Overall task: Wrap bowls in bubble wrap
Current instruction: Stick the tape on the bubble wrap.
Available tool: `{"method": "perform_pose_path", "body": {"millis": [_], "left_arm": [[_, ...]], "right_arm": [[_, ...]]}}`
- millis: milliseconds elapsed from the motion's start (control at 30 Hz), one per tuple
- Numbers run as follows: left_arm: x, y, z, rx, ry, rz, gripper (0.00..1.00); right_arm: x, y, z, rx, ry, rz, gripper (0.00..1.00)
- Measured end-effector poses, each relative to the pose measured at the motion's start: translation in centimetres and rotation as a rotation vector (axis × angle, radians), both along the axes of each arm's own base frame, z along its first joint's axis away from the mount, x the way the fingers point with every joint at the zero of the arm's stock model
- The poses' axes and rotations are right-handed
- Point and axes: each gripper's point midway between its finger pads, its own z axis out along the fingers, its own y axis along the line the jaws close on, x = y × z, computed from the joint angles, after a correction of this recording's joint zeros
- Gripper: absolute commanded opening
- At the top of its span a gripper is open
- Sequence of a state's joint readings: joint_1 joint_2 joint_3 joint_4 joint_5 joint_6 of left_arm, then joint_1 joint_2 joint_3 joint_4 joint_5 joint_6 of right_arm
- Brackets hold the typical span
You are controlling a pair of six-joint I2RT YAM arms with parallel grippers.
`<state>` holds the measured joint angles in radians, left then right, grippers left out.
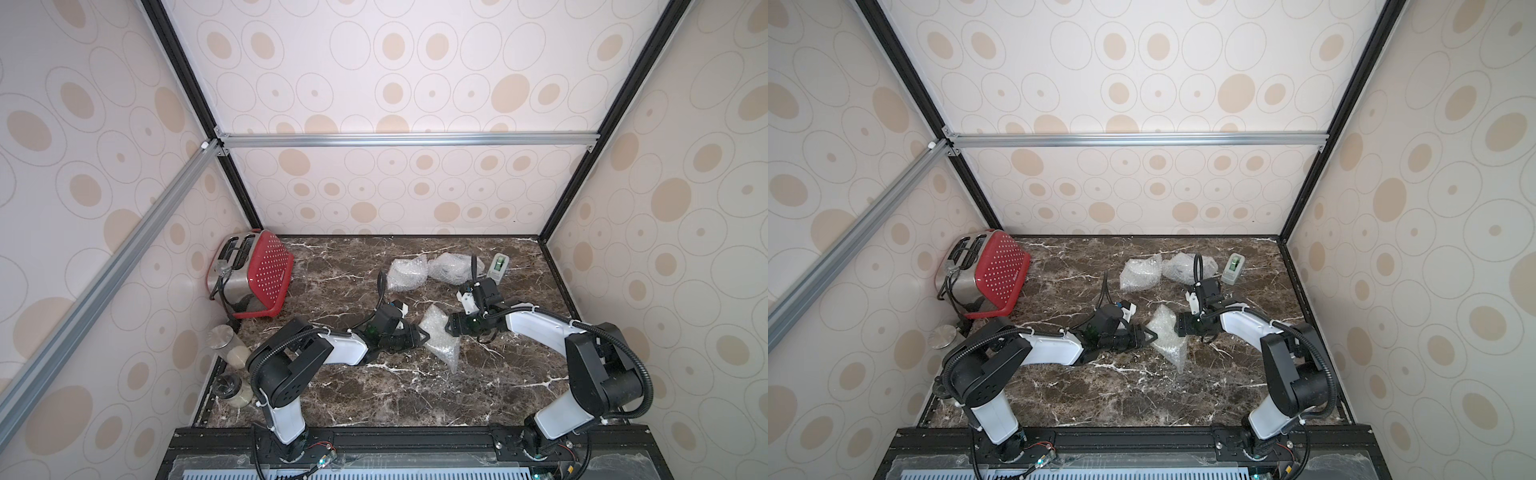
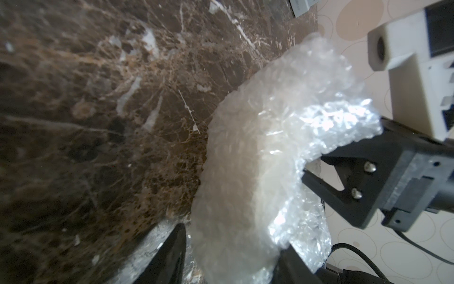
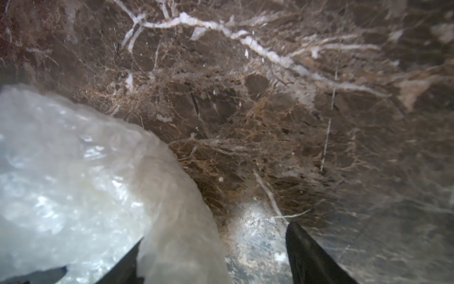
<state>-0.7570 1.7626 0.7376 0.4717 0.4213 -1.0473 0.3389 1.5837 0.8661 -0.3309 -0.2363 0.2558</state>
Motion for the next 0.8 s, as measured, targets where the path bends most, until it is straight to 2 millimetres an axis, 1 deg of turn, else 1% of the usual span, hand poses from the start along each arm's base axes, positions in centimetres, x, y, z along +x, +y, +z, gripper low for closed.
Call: {"method": "perform_pose_path", "body": {"millis": [167,300,433,533,633,700,800], "left_arm": [[0.0,0.0,0.0,0.000,0.000,0.000,0.51],[0.0,0.0,0.0,0.000,0.000,0.000,0.52],[0.2,-0.2,0.3,-0.004,-0.004,0.000,0.52],[0.4,-0.2,0.4,-0.003,-0.003,0.001,0.52],[1.2,0.2,0.7,0.009,-0.007,0.003,0.52],[2.2,0.6,1.1,0.010,-0.014,0.011,0.52],[3.6,0.8,1.9,0.019,-0.031,0.017,0.52]], "right_arm": [[-0.1,0.0,-0.2,0.010,-0.013,-0.008,0.79],[-0.7,-0.5,0.2,0.005,-0.040,-0.016,0.80],[-1.4,-1.1,0.0,-0.006,-0.048,-0.034,0.80],[-1.4,-1.4,0.0,-0.015,-0.048,-0.054,0.80],[-1.5,-1.2,0.0,-0.008,-0.038,-0.068,0.80],[-1.8,-0.9,0.0,-0.010,-0.033,-0.077,0.80],[-2.7,-0.4,-0.2,-0.016,-0.032,-0.091,0.80]]}}
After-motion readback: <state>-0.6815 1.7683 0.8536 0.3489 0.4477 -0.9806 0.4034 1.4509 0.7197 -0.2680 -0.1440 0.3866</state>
